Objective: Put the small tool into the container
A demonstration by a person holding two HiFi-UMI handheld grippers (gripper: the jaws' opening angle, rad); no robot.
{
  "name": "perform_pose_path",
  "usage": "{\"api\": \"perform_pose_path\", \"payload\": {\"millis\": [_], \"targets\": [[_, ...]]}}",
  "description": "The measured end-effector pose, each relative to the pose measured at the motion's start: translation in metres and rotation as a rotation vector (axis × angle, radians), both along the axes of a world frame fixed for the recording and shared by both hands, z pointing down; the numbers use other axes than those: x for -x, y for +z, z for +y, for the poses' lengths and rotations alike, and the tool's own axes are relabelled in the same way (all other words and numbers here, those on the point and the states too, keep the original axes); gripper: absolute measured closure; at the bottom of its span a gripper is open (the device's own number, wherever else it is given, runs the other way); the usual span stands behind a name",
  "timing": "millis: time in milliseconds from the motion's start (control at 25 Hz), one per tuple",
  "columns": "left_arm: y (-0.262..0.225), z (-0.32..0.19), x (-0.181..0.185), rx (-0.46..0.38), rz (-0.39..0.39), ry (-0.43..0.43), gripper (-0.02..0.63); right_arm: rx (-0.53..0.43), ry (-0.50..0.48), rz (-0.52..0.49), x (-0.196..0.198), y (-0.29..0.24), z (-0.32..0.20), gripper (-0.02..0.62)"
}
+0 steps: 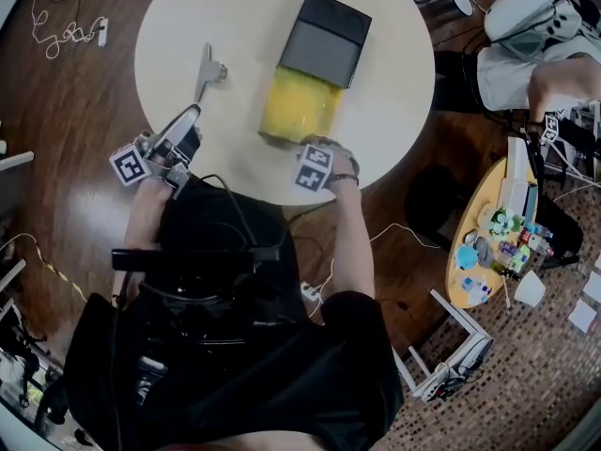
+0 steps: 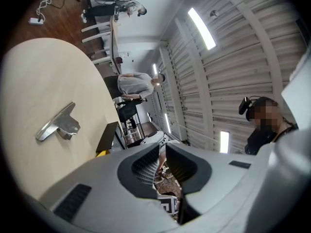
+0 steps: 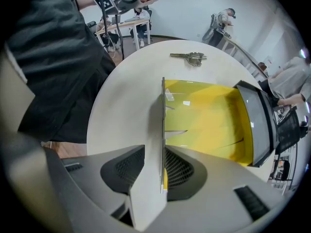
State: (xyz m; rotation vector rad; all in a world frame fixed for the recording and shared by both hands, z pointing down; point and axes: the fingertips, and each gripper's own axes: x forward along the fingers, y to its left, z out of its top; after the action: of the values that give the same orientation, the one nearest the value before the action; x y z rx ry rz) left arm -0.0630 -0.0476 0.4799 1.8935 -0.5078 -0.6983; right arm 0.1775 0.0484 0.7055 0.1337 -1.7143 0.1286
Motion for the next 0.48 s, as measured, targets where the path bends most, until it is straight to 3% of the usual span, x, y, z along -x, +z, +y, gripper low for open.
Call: {"api": "perform_pose_path", "payload": {"millis": [160,480], "targets": [[0.003,0.002,0.003,0.01,0.004,-0.009,0.565,-0.018,0.017,0.007,-0.003,0.001,-0.001,0.448],[0.01,0.002,0.013,0.025,0.027,-0.028,0.565,-0.08,0.041,0.039,-0.01,-0.015,-0.011,0.448]]}}
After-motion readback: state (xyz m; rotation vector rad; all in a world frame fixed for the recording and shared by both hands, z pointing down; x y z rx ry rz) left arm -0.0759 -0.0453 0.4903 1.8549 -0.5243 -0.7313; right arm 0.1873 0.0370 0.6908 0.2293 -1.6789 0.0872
